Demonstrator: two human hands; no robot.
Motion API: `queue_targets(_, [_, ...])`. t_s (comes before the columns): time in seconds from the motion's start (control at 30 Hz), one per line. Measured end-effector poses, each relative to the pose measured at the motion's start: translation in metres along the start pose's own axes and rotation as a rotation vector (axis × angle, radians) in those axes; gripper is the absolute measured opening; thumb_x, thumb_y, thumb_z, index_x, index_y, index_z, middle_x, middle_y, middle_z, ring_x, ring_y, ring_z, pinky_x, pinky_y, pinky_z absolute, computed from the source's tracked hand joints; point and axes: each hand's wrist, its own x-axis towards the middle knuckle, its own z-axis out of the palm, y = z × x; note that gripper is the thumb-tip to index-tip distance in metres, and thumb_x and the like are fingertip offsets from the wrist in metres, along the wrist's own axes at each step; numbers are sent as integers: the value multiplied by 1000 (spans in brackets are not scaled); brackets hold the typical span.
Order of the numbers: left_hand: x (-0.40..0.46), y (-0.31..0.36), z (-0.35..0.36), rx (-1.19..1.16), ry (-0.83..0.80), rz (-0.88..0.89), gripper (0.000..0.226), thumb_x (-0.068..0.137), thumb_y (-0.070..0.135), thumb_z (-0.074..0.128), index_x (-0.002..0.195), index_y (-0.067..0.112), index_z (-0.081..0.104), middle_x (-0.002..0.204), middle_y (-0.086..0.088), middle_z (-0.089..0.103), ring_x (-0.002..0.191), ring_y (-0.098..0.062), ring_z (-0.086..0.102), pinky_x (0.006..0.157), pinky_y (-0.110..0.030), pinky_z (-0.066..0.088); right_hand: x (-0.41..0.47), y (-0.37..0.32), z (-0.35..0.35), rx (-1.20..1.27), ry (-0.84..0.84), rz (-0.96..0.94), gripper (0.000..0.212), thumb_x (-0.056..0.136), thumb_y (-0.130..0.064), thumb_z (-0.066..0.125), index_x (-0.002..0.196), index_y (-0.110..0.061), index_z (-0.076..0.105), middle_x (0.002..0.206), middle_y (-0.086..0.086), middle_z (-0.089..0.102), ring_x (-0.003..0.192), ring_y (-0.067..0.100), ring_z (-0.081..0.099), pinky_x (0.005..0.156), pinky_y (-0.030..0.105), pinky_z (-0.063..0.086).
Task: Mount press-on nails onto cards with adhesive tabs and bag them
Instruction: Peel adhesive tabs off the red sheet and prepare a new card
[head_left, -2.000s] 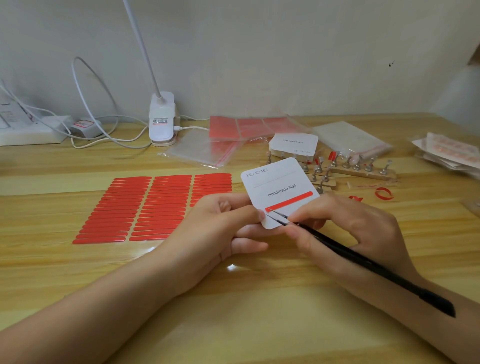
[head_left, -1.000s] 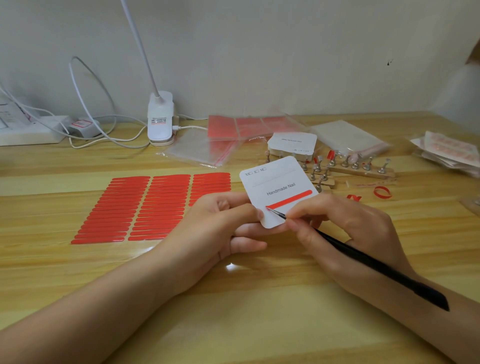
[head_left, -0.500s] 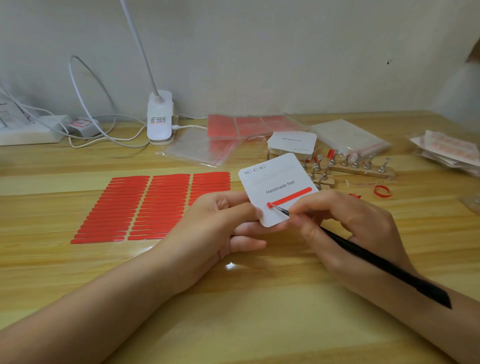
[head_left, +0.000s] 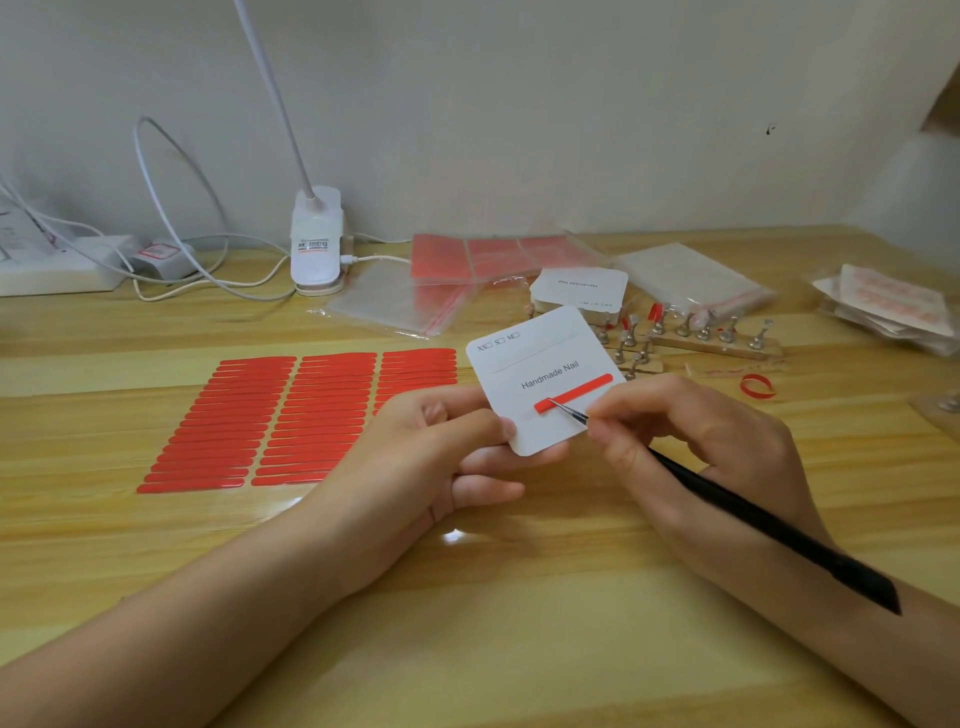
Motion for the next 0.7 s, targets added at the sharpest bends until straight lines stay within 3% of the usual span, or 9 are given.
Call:
queue_targets(0.1, [0, 0, -1, -2, 5, -2, 29, 90, -1, 45, 109, 12, 64, 104, -2, 72, 92, -14, 69, 55, -14, 53, 0, 1, -1, -17, 21, 11, 6, 83, -24, 56, 87, -27, 59, 88, -10, 60, 70, 2, 58, 65, 6, 43])
queue_targets(0.4, [-1, 0, -1, -19, 20, 11, 28, 89, 0, 48, 107, 13, 65, 105, -1, 72, 91, -15, 69, 54, -15, 53, 1, 3, -7, -6, 76, 92, 20, 81, -15, 63, 85, -33, 57, 86, -10, 62, 71, 5, 59, 66, 5, 43])
queue_targets(0.63, [0, -1, -1, -33, 40, 16, 27, 89, -1, 48, 105, 13, 65, 102, -3, 72, 89, -15, 70, 54, -15, 53, 2, 5, -10, 13, 91, 153, 15, 81, -19, 62, 81, -34, 61, 84, -11, 62, 71, 6, 60, 65, 7, 44])
queue_targets(0.7, [0, -1, -1, -31, 43, 16, 27, 89, -1, 48, 106, 12, 65, 103, -4, 72, 89, -15, 70, 54, -15, 53, 3, 6, -9, 23, 104, 175, 13, 81, -21, 62, 88, -32, 60, 86, -12, 63, 70, 5, 60, 66, 7, 43])
